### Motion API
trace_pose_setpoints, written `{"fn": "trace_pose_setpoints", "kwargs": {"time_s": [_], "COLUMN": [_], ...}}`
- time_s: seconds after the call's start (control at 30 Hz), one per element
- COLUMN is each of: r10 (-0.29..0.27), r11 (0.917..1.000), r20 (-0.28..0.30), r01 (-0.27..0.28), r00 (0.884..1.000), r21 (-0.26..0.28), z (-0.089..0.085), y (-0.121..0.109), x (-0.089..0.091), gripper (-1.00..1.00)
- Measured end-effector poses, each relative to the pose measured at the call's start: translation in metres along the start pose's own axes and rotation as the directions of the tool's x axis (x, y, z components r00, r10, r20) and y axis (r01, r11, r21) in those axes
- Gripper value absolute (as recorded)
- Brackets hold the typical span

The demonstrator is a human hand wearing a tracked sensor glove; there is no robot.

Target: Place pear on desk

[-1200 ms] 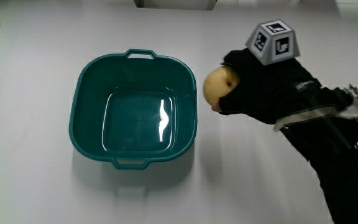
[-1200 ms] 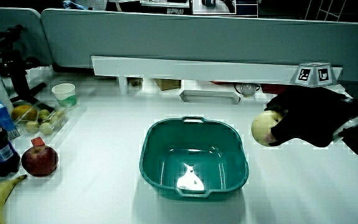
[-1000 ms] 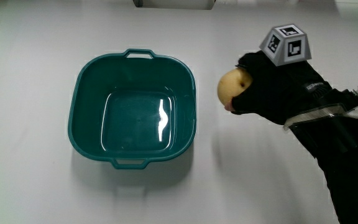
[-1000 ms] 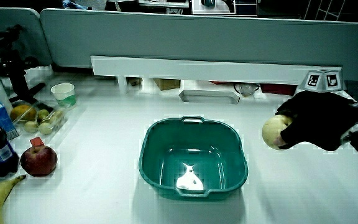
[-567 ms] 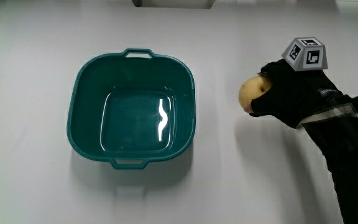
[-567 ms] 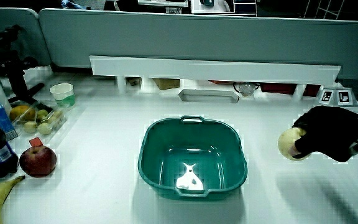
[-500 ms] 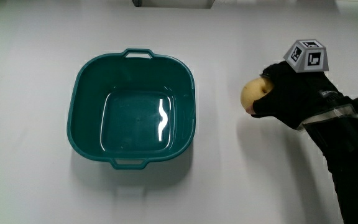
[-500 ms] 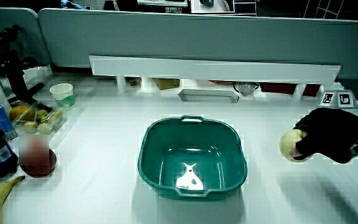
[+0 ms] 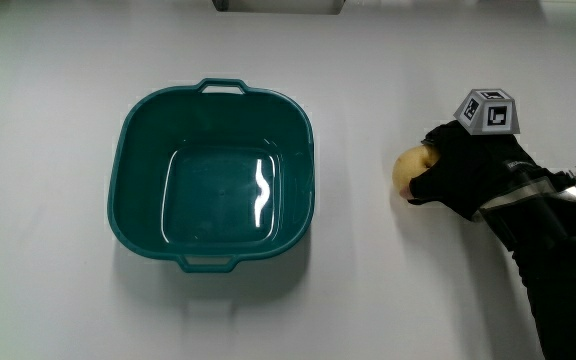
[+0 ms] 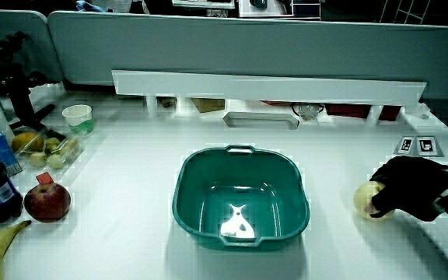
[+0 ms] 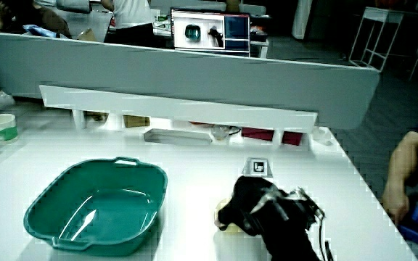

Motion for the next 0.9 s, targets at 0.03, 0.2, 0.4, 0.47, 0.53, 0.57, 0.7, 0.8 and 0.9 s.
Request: {"fn": "trace_pose_setpoints", "kwargs": {"time_s": [0.03,0.2,0.4,0.47,0.53,0.57,0.7,0.8,0.9], "r10": [0.015,0.004,0.002,0.007,-0.025,-0.016,-0.006,0.02,-0.01], "r11": [0.9997,0.9975,0.9945,0.9928,0.993,0.993,0.9962,0.9997,0.9923], "r20": [-0.014,-0.054,-0.085,-0.091,-0.07,-0.074,-0.047,0.001,0.102], "r01": [-0.016,-0.008,-0.011,-0.018,0.017,0.007,0.002,-0.02,-0.002], "r00": [1.0,0.999,0.996,0.996,0.997,0.997,0.999,1.0,0.995], "r21": [-0.019,-0.071,-0.105,-0.119,-0.117,-0.118,-0.087,-0.015,0.124], "z": [0.0,-0.005,-0.012,-0.016,-0.018,-0.017,-0.007,0.004,0.006], "y": [-0.001,0.002,0.001,0.0,0.0,-0.001,-0.019,-0.045,-0.065], "x": [0.0,0.006,0.012,0.012,0.014,0.015,0.007,-0.009,-0.024], "gripper": [0.0,-0.12,-0.35,-0.42,-0.5,-0.54,-0.69,-0.81,-0.92]}}
